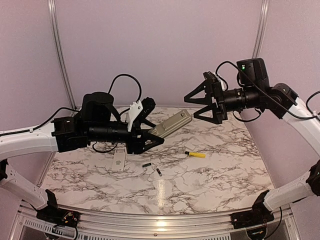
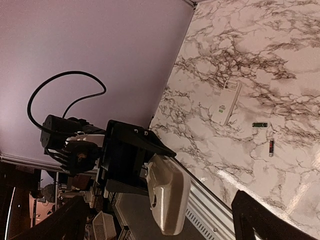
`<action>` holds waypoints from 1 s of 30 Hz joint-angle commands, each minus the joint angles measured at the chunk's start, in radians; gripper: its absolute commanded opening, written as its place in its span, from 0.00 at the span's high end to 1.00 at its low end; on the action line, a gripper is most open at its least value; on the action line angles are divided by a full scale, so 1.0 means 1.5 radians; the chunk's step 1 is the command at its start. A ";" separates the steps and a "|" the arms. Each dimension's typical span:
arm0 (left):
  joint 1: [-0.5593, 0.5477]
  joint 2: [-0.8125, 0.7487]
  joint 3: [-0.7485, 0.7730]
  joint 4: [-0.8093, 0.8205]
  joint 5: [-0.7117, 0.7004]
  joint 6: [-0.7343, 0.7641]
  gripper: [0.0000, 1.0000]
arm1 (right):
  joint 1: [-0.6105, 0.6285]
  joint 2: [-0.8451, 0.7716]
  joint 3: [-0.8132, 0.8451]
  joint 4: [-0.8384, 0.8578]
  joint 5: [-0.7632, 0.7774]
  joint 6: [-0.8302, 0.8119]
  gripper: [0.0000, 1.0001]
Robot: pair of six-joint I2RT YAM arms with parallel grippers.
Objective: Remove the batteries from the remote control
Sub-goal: Pass from the left arm to the right
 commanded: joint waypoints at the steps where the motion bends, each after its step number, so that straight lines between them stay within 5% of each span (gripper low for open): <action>1: -0.009 -0.014 0.010 -0.007 -0.018 0.074 1.00 | -0.006 -0.006 -0.017 -0.032 -0.077 0.012 0.03; 18: -0.035 0.022 0.026 -0.038 -0.054 0.148 1.00 | 0.019 0.022 -0.099 0.046 -0.153 0.073 0.34; 30: -0.035 0.030 0.024 -0.035 -0.056 0.160 1.00 | 0.027 0.060 -0.104 0.064 -0.193 0.066 0.67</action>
